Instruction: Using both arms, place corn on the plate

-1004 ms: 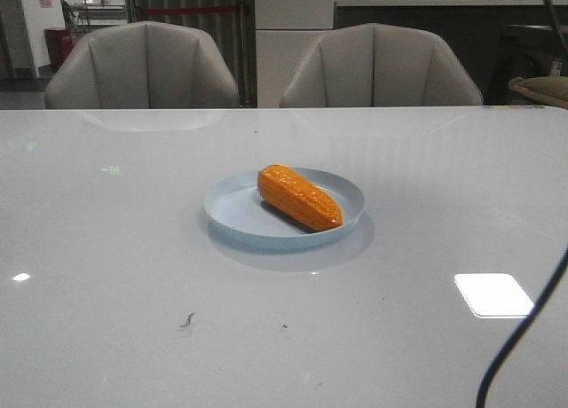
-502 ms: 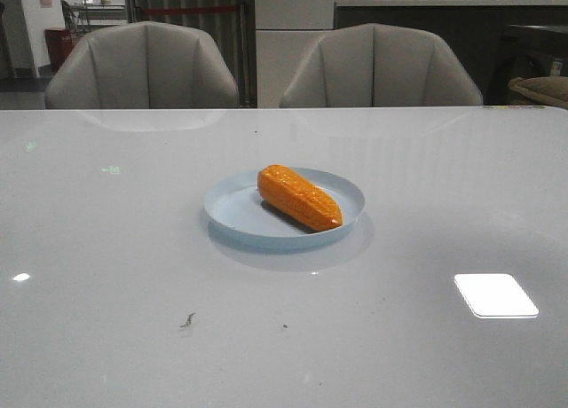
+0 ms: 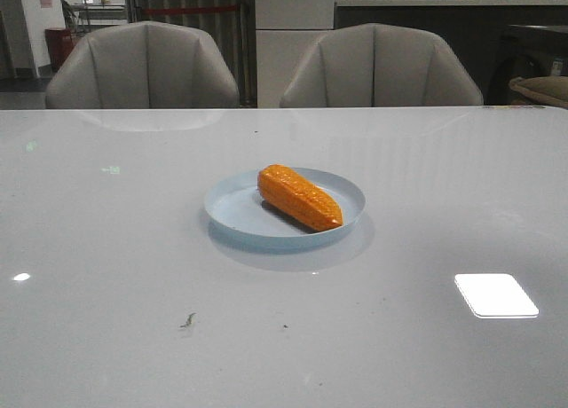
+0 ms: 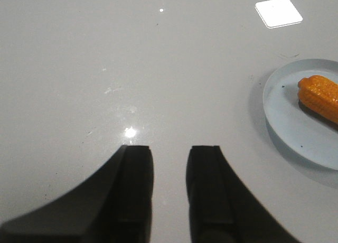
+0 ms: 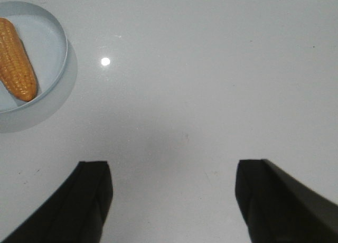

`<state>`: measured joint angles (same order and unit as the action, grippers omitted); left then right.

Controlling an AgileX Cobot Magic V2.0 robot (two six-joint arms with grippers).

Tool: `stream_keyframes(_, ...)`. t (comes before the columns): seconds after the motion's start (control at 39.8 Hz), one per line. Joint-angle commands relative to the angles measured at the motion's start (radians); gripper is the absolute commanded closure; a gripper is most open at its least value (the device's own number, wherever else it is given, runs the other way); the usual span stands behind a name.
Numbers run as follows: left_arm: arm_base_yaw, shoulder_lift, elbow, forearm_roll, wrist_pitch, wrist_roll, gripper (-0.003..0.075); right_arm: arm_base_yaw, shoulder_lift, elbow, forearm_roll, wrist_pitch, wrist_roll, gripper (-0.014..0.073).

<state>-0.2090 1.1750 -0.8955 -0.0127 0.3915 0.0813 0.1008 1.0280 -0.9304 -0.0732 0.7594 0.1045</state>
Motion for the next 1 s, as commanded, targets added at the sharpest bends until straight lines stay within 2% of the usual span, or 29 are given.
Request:
stream_keyframes(0.0, 0.001, -0.025, -0.028, -0.010, -0.077, -0.002, 0.0562, -0.007, -0.017, -0.027, -0.008, -0.053, -0.004, 0.0003)
stream_keyframes(0.13, 0.001, -0.025, -0.028, -0.010, -0.077, -0.002, 0.0629, -0.007, -0.017, -0.027, -0.008, -0.053, -0.004, 0.0003)
stream_keyframes(0.7, 0.001, -0.034, -0.022, 0.031, -0.089, -0.002, 0.0627, -0.007, -0.017, -0.027, -0.008, -0.053, -0.004, 0.0003)
stream_keyframes(0.83, 0.001, -0.103, 0.040, 0.037, -0.175, -0.002, 0.0627, -0.007, -0.017, -0.027, -0.008, -0.053, -0.004, 0.0003)
stream_keyframes(0.98, 0.025, -0.238, 0.198, 0.037, -0.361, -0.002, 0.0627, -0.007, -0.017, -0.027, -0.008, -0.054, -0.004, 0.0003)
